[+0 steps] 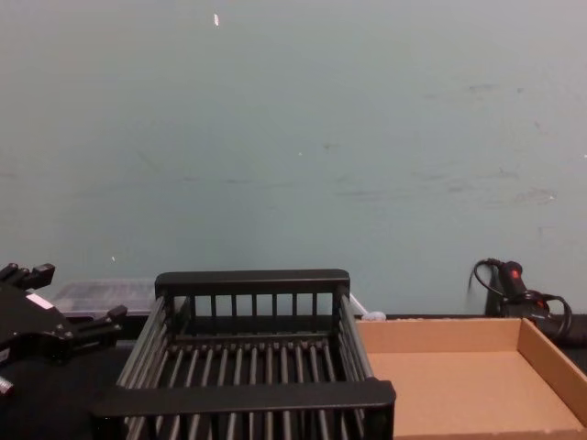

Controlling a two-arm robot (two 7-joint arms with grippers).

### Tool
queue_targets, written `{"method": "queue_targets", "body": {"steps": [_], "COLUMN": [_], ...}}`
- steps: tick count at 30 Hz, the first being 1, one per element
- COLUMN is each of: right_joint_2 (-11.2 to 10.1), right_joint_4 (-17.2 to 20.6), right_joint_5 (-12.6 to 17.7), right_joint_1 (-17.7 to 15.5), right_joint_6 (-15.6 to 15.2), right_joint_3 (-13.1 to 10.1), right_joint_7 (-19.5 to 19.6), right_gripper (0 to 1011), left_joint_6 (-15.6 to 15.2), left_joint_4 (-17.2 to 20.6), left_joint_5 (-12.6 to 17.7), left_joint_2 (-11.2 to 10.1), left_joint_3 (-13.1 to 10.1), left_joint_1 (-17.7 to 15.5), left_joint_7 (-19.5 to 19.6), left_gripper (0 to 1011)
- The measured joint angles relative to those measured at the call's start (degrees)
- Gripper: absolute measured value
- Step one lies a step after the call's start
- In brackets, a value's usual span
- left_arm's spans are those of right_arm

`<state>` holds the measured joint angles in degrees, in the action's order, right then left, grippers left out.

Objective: Pick up the white tape and place it into the black box , Pick up the silver tape and place it into the brown box.

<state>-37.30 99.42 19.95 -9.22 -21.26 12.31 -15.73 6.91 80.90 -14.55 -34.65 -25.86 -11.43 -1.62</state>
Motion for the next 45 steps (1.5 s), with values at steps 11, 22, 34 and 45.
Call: {"method": "queue_targets", "body": {"steps": [11, 22, 34, 45], "right_joint_2": [-0.11, -0.17, -0.20, -0.20], "right_joint_4": [0.00, 0.05, 0.09, 0.09], "right_joint_5": [0.07, 0.16, 0.23, 0.25], "right_joint_1": [-0.02, -0.03, -0.03, -0.03], "right_joint_6": [0.04, 0.08, 0.14, 0.14], "right_joint_3": [0.01, 0.07, 0.08, 0.08], "right_joint_7": [0.11, 0.19, 0.21, 0.20], "right_gripper": [1002, 882, 544, 160], "left_joint_6": [0.00, 0.00, 0.00, 0.00], "left_joint_4": [0.00, 0.00, 0.00, 0.00], "left_joint_5": [0.00, 0.00, 0.00, 0.00], "left_joint_2": [0.00, 0.00, 0.00, 0.00], "left_joint_3": [0.00, 0.00, 0.00, 0.00], "left_joint_1": [0.00, 0.00, 0.00, 0.00], "left_joint_7": [0.00, 0.00, 0.00, 0.00], "left_gripper": [1001, 1002, 1001, 1001]}}
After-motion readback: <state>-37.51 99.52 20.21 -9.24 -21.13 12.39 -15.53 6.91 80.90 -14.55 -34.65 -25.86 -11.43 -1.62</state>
